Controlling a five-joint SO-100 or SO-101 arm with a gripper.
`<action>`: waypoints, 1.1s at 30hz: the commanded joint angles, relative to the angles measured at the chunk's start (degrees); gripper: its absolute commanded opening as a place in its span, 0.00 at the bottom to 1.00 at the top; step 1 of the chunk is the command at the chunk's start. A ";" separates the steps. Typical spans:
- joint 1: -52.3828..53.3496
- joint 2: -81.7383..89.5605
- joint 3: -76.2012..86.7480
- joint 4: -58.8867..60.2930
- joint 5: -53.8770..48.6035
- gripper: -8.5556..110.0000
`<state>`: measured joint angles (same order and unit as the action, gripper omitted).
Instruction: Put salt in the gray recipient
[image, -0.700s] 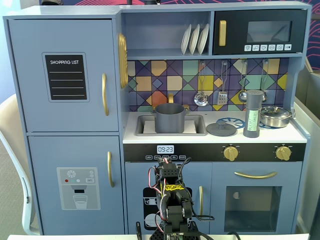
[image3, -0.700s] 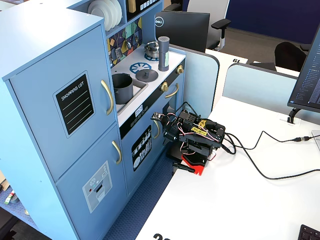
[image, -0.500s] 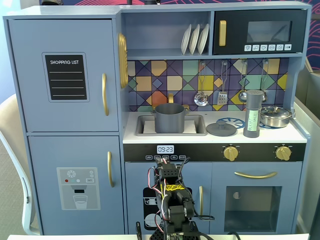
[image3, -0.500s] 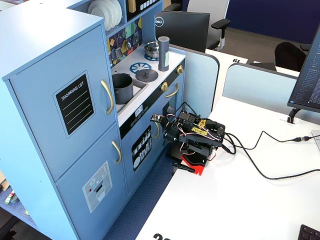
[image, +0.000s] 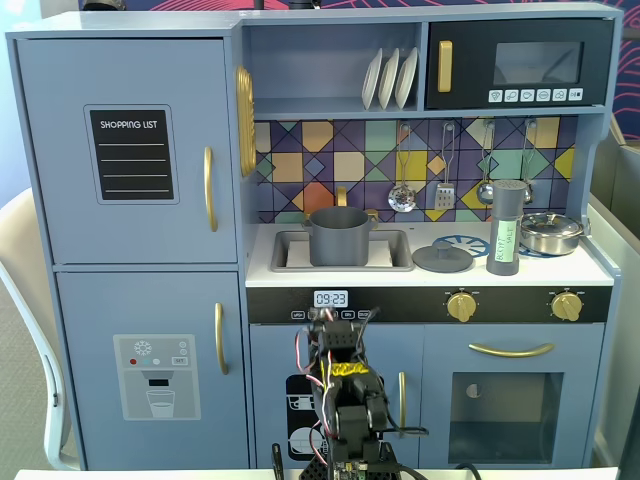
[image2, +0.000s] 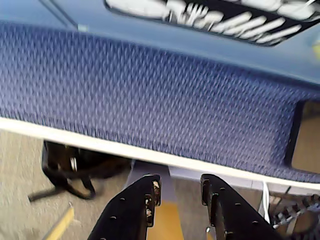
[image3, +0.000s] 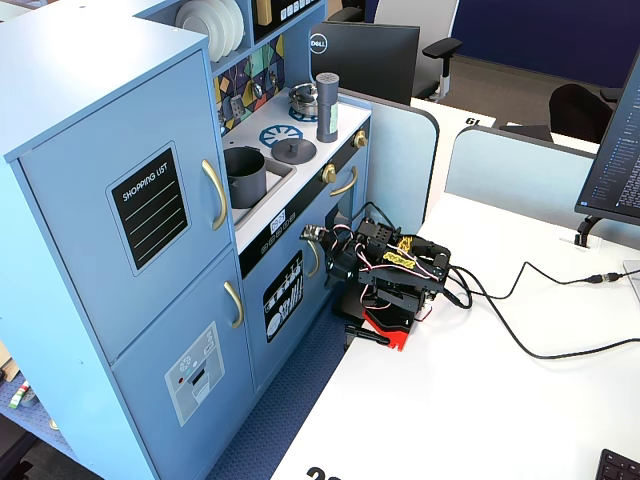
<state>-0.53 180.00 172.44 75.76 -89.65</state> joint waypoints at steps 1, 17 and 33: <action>4.39 -4.75 -14.85 0.44 5.19 0.07; 43.15 -18.11 -47.55 -20.57 5.01 0.07; 51.50 -29.62 -46.49 -52.56 4.83 0.30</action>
<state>49.75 152.23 127.44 27.77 -85.69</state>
